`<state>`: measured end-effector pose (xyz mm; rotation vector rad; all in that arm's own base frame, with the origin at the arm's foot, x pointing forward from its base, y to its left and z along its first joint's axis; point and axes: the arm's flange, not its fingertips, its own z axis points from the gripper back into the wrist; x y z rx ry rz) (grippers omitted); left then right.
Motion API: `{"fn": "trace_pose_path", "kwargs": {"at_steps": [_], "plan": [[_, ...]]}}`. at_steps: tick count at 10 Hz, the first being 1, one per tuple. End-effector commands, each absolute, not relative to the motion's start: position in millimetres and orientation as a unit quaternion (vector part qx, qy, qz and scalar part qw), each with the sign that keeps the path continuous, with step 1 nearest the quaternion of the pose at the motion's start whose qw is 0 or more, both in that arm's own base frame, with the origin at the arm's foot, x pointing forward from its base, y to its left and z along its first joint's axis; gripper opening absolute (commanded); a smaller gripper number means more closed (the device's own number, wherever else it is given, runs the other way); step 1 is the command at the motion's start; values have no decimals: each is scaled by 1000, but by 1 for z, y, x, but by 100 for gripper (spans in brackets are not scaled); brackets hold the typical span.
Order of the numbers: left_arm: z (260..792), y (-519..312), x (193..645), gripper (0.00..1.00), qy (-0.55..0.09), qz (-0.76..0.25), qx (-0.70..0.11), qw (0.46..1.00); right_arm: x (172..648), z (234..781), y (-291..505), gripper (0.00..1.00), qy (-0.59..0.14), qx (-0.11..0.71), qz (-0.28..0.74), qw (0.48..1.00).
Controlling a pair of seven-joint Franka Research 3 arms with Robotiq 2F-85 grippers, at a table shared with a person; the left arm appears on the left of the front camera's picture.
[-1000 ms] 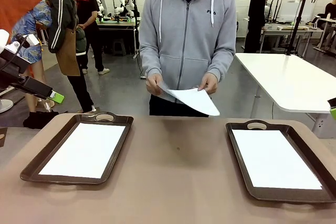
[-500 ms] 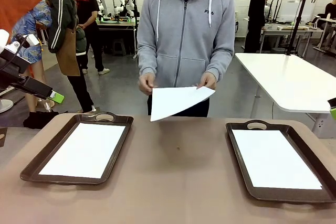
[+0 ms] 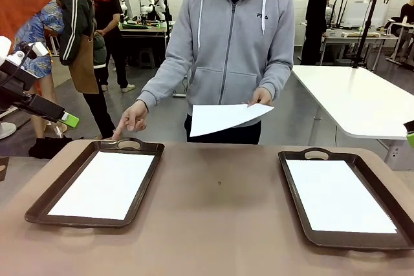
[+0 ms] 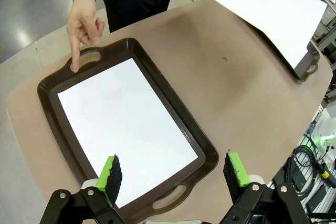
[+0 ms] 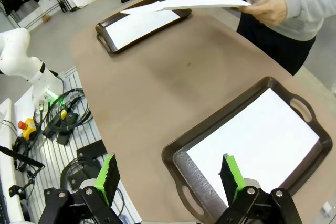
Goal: Sort the A4 documents.
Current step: Receive the A4 Paper.
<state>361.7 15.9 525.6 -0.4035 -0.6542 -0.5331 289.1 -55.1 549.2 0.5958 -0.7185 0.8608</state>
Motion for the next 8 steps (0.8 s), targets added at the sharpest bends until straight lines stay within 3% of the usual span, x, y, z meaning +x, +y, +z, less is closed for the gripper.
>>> {"fn": "trace_pose_path", "kwargs": {"at_steps": [1, 8], "plan": [[523, 16, 362, 100, -318, -255, -192, 893, 288, 548, -56, 100, -332, 280, 407, 804], [523, 16, 362, 100, -318, -255, -192, 893, 288, 548, -56, 100, -332, 280, 407, 804]]}}
